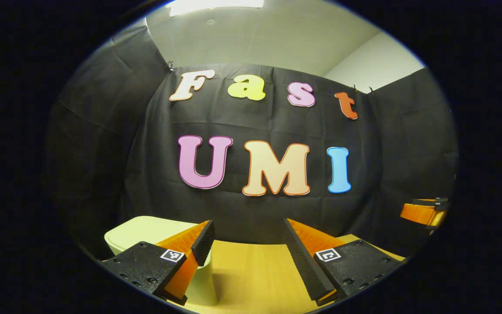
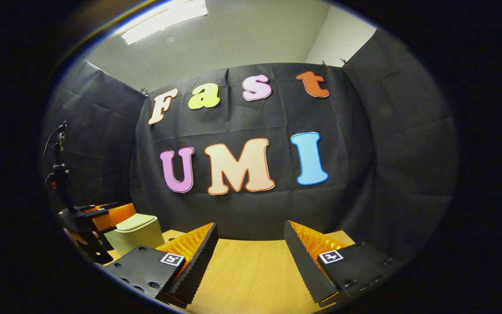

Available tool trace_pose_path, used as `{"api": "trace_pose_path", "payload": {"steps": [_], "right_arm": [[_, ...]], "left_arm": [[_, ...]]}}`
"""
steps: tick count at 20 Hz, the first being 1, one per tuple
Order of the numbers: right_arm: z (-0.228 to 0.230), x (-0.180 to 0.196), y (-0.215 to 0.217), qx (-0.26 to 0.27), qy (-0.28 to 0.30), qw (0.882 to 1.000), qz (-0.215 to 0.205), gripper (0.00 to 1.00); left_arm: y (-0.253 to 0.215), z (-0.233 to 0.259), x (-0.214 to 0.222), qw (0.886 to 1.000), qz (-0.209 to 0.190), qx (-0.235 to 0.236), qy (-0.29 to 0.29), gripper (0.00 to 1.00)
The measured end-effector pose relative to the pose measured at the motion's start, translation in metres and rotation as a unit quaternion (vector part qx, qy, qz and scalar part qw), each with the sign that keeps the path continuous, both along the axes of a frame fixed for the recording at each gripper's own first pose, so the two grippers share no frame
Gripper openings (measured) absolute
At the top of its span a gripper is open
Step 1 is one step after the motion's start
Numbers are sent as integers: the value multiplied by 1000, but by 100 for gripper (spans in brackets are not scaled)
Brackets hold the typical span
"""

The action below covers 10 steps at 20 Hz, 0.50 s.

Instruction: Press the lid of the desktop garbage bin to open it, pick up the crumpled paper on the desktop and throw it into the bin, then pick up the pop can on the desktop and drop it into the bin, and finally close the garbage bin lid.

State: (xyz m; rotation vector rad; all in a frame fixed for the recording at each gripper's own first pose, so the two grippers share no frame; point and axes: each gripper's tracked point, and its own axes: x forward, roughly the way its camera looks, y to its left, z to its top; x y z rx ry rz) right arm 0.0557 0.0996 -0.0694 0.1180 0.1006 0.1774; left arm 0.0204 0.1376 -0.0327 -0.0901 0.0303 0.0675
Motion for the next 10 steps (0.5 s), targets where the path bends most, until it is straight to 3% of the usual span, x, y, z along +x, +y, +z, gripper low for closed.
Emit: {"api": "trace_pose_path", "payload": {"steps": [4,10], "right_arm": [[-3,1,-25,-3,4,1000,-15,96],[-2,10,-52,-12,1,999,-33,97]], "left_arm": [[-49,-1,4,999,-46,-24,-9,94],[-83,-1,23,996,-83,-14,-3,94]]}}
